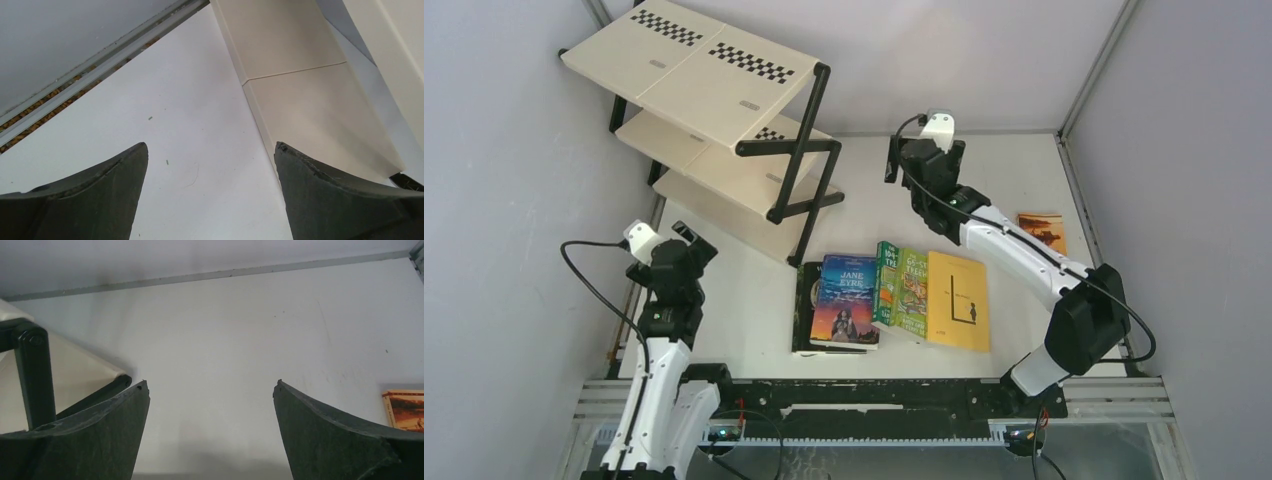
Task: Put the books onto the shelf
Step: Move the shelf to the center of the board.
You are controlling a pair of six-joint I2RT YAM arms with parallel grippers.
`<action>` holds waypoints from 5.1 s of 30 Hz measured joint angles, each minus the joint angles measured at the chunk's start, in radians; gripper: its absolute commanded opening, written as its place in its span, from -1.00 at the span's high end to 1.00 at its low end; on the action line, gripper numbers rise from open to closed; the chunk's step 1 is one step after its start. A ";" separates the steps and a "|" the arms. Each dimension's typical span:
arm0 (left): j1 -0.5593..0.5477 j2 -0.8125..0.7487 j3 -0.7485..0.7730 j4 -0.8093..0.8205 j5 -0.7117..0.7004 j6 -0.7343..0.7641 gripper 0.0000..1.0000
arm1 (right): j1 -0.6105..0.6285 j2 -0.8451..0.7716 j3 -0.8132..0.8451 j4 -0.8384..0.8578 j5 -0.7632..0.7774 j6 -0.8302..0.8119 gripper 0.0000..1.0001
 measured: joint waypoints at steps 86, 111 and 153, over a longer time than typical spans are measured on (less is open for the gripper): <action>0.000 -0.134 0.210 -0.317 0.213 -0.060 -1.00 | 0.217 0.274 -0.006 0.651 -0.648 0.317 -0.14; 0.000 -0.093 0.210 -0.258 0.206 -0.071 -1.00 | 0.157 0.373 0.140 0.617 -0.818 0.388 0.78; 0.000 0.164 0.208 -0.001 0.187 -0.184 -1.00 | -0.338 0.384 0.308 0.256 -1.250 0.314 0.89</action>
